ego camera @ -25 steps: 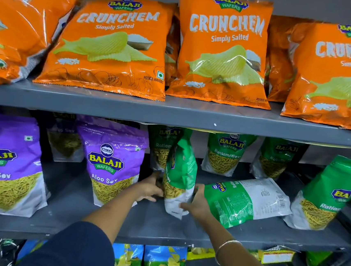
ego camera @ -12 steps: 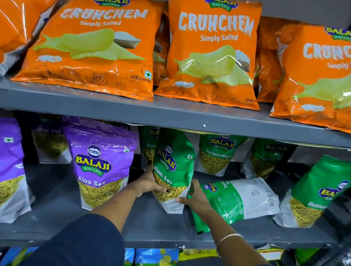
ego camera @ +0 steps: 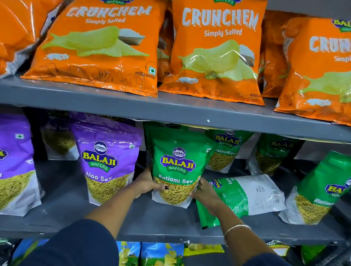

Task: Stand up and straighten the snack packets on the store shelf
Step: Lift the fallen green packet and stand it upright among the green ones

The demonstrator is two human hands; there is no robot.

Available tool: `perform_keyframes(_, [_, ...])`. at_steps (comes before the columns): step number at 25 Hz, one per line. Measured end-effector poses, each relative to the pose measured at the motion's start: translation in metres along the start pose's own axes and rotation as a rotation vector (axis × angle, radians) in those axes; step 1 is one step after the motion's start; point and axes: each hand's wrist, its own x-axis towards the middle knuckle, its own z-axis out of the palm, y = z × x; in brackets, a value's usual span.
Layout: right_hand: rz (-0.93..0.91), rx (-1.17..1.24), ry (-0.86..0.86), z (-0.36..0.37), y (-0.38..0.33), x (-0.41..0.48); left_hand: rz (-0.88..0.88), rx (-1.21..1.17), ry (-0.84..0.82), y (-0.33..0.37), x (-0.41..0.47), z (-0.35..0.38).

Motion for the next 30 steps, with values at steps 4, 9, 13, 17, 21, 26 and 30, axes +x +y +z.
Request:
perform_keyframes(4, [0.009, -0.064, 0.058, 0.0, 0.0, 0.002, -0.141, 0.052, -0.043, 0.001, -0.008, 0.002])
perform_keyframes(9, [-0.007, -0.46, 0.296, -0.044, -0.002, -0.013, -0.625, 0.505, -0.531, 0.015, -0.019, 0.021])
perform_keyframes(13, [0.019, -0.626, 0.383, -0.105, -0.004, -0.024, -0.616, 0.405, -0.713, 0.046, -0.019, 0.073])
perform_keyframes(17, [-0.009, -0.772, 0.23, -0.164, -0.005, -0.001, -0.571, 0.15, -0.682, 0.087, -0.009, 0.135])
perform_keyframes(21, [-0.076, -0.926, 0.027, -0.197, -0.002, 0.027, -0.782, 0.061, -0.747, 0.103, -0.001, 0.197])
perform_keyframes(26, [0.007, -1.055, -0.219, -0.217, 0.009, 0.057, -0.767, -0.537, -0.266, 0.1, 0.004, 0.261])
perform_keyframes(30, [0.036, -1.05, -0.301, -0.221, 0.007, 0.069, -0.568, -0.748, 0.149, 0.1, 0.013, 0.284])
